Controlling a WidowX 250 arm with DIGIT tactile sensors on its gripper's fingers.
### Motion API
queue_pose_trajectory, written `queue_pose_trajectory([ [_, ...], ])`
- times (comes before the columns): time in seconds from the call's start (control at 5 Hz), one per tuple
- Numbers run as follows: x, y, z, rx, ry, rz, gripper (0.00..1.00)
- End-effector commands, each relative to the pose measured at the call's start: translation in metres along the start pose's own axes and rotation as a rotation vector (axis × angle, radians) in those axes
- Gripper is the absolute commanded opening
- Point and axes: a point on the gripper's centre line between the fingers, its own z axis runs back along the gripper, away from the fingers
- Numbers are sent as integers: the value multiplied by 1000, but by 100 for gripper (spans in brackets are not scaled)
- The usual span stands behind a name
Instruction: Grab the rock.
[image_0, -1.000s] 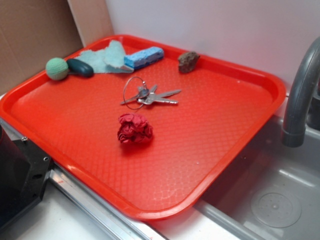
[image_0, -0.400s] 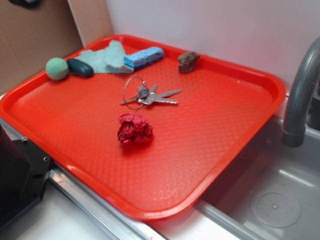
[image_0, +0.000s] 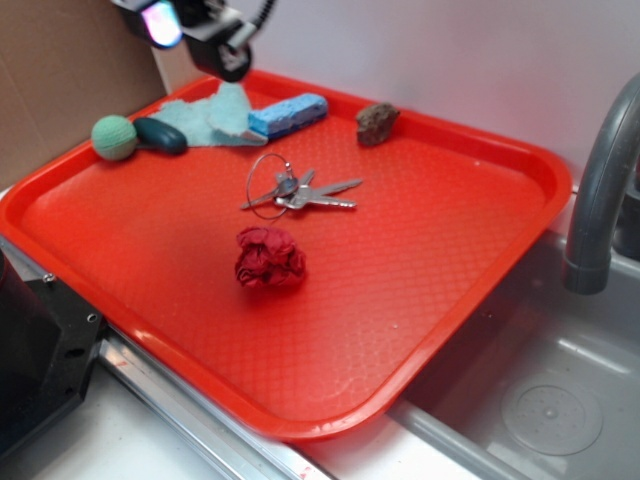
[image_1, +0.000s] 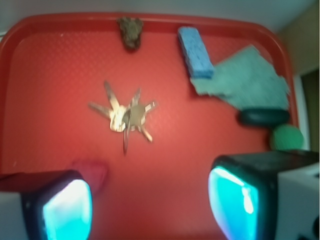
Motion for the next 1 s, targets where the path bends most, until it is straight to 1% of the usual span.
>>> queue_pose_trajectory([
  [0.0,66,16,-37,68,-102,-4,100],
  [0.2,96,14,-63,65,-120,-57,100],
  [0.4,118,12,-80,8,-135,-67,100],
  [0.6,128,7,-100,2,-109,-83,100],
  [0.8,134,-3,-117,-8,-116,-113,100],
])
